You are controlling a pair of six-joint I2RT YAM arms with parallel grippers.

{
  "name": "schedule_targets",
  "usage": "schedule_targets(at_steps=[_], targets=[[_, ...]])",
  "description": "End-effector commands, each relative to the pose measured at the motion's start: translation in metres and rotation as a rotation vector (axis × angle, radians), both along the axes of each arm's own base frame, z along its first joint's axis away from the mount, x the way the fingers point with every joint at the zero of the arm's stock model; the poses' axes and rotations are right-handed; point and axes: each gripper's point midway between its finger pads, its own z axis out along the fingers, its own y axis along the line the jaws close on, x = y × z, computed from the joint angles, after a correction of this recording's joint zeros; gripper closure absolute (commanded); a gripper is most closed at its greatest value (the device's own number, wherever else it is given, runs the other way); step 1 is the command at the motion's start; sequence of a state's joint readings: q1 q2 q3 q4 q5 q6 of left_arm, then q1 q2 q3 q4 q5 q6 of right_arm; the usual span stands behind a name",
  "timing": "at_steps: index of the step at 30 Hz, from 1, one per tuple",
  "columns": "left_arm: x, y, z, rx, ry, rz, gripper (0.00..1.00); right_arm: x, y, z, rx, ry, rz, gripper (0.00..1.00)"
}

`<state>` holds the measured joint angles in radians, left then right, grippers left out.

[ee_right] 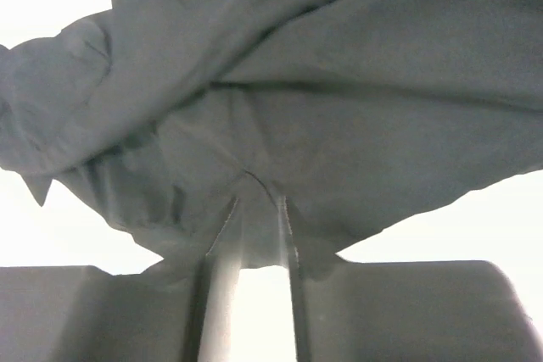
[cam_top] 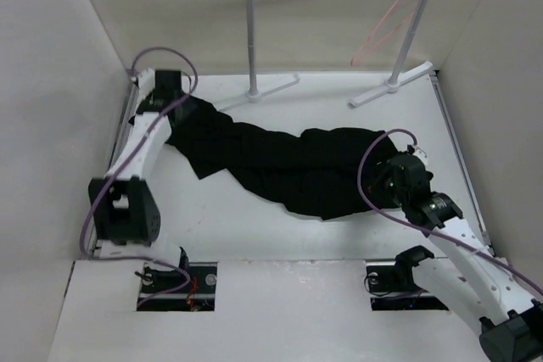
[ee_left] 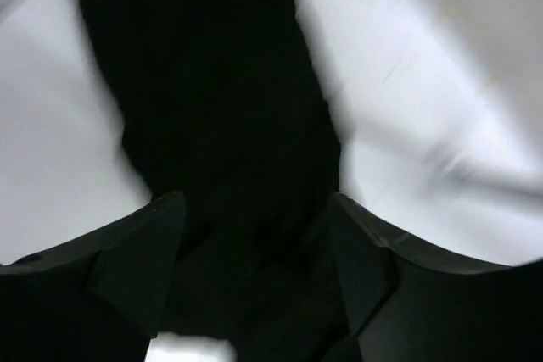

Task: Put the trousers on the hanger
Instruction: Flatten out the trousers at the center of the board.

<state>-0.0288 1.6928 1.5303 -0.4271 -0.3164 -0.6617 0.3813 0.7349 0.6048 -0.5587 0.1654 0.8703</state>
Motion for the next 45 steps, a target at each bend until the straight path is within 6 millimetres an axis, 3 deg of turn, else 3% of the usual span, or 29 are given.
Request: schedule_targets(at_steps=[1, 4, 5, 7, 9, 13, 17, 21, 24, 27, 29, 31, 33, 36, 41, 45], targets=[[-0.078, -0.017, 0.04, 0.004, -0.169, 0.007, 0.43, 0.0, 0.004, -0.001, 0.007, 0.005, 0.012, 0.83], [-0.141, -0.027, -0.016, -0.021, -0.05, 0.011, 0.7, 0.002, 0.006, -0.003, -0.014, 0.021, 0.045, 0.9], [-0.159, -0.034, -0.036, -0.052, -0.004, 0.011, 0.74, 0.004, 0.009, -0.003, -0.022, 0.024, 0.061, 0.9], [-0.184, -0.046, -0.072, -0.125, 0.077, 0.001, 0.74, 0.004, 0.013, -0.003, -0.034, 0.029, 0.08, 0.89], [-0.194, -0.059, -0.1, -0.214, 0.114, -0.005, 0.67, 0.005, 0.016, -0.004, -0.035, 0.029, 0.089, 0.85], [-0.181, -0.067, -0.13, -0.321, 0.08, 0.028, 0.5, 0.007, 0.023, -0.002, -0.026, 0.022, 0.113, 0.7], [-0.161, -0.057, -0.15, -0.345, 0.073, 0.086, 0.48, 0.005, 0.027, -0.003, -0.023, 0.023, 0.128, 0.5], [-0.141, -0.056, -0.162, -0.361, 0.047, 0.107, 0.49, -0.001, 0.026, -0.01, -0.013, 0.033, 0.125, 0.46], [-0.133, -0.058, -0.173, -0.367, 0.06, 0.116, 0.57, -0.004, 0.025, -0.013, -0.008, 0.036, 0.12, 0.46], [-0.129, -0.056, -0.182, -0.38, 0.088, 0.125, 0.84, -0.003, 0.022, -0.014, -0.006, 0.034, 0.108, 0.46], [-0.13, -0.055, -0.171, -0.408, 0.077, 0.131, 0.94, 0.001, 0.014, -0.016, -0.017, 0.035, 0.072, 0.45], [-0.131, -0.05, -0.144, -0.414, 0.037, 0.128, 0.97, 0.006, 0.002, -0.021, -0.029, 0.05, 0.016, 0.44], [-0.137, -0.044, -0.102, -0.417, -0.023, 0.118, 0.98, 0.01, -0.007, -0.028, -0.037, 0.074, -0.022, 0.42], [-0.161, -0.031, -0.035, -0.392, -0.099, 0.093, 0.98, 0.017, -0.019, -0.039, -0.048, 0.107, -0.073, 0.39], [-0.216, -0.007, 0.031, -0.326, -0.135, 0.114, 0.98, 0.03, -0.029, -0.051, -0.057, 0.14, -0.121, 0.36], [-0.241, 0.013, 0.088, -0.211, -0.189, 0.146, 0.97, 0.035, -0.038, -0.062, -0.046, 0.177, -0.173, 0.36]])
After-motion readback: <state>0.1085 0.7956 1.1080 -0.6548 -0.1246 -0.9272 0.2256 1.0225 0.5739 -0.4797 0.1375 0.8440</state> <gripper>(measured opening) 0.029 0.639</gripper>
